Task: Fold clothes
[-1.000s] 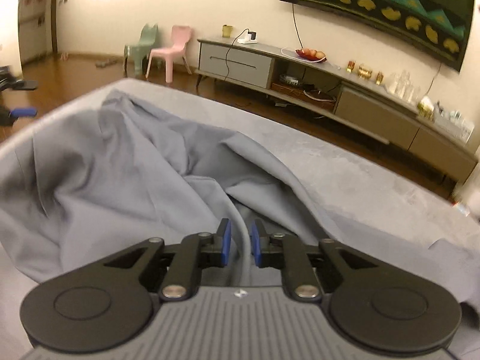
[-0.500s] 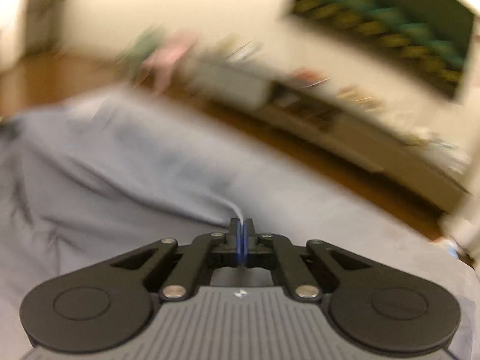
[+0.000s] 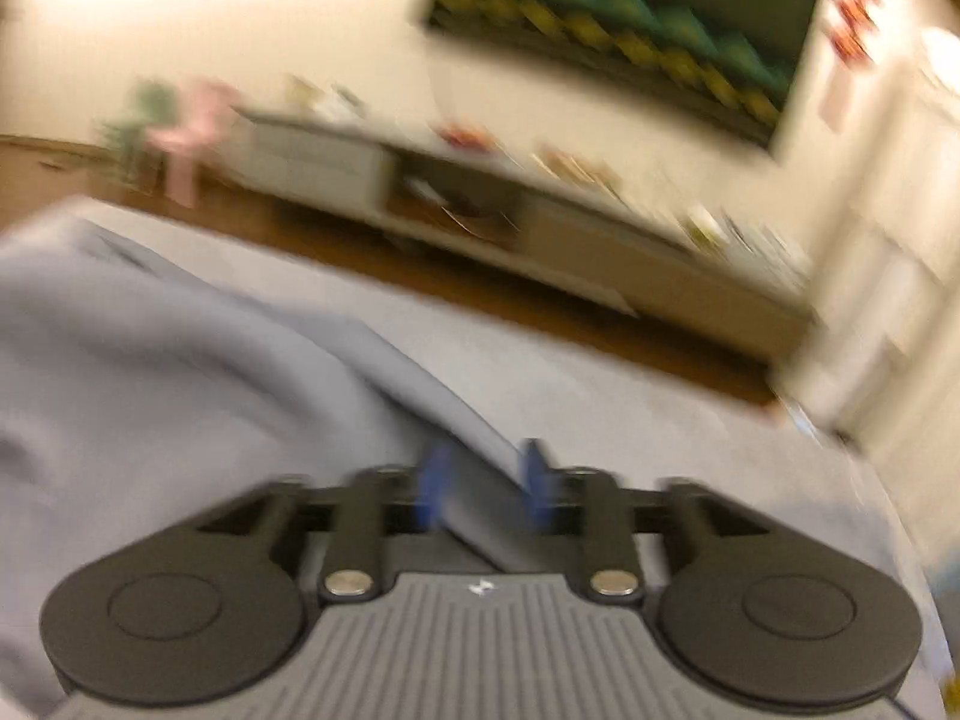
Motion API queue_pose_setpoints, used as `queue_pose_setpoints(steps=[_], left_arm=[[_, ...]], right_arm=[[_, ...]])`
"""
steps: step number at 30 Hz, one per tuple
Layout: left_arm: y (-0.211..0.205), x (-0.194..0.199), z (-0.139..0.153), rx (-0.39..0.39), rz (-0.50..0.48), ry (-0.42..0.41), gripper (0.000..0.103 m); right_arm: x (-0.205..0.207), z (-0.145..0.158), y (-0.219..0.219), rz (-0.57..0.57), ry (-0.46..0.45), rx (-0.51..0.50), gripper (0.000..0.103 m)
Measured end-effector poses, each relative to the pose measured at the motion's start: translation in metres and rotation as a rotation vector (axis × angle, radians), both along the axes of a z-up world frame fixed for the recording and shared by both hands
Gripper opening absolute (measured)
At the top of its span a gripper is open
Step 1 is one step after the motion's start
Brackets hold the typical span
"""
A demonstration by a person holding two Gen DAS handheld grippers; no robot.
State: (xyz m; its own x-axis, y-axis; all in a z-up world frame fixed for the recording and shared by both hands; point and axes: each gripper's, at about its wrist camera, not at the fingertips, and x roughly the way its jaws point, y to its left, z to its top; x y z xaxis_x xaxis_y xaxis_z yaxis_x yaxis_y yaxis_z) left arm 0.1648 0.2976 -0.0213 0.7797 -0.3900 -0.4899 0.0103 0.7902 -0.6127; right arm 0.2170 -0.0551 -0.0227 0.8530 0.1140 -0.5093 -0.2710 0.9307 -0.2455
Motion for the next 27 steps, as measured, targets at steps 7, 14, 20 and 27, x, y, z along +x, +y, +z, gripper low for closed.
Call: queue_pose_setpoints(steps=[7,14,20,27], left_arm=[[-0.153,-0.018,0.002,0.455,-0.471,-0.161,0.037],[-0.181,-0.045,-0.017,0.618,-0.652,-0.185,0.029],[-0.108,-0.050,0.019,0.485,-0.595,-0.281,0.030],[-0.022,-0.031,0.042,0.352,-0.279,-0.303,0.040]], right_arm=[[0.028,0.037,0.110,0.357,0.067,0.080,0.080],[0.043,0.019,0.133,0.452,0.197,0.032,0.047],[0.052,0.002,0.107,0.384,0.266,0.073,0.011],[0.062,0.009,0.072,0.345,0.288,0.190,0.007]])
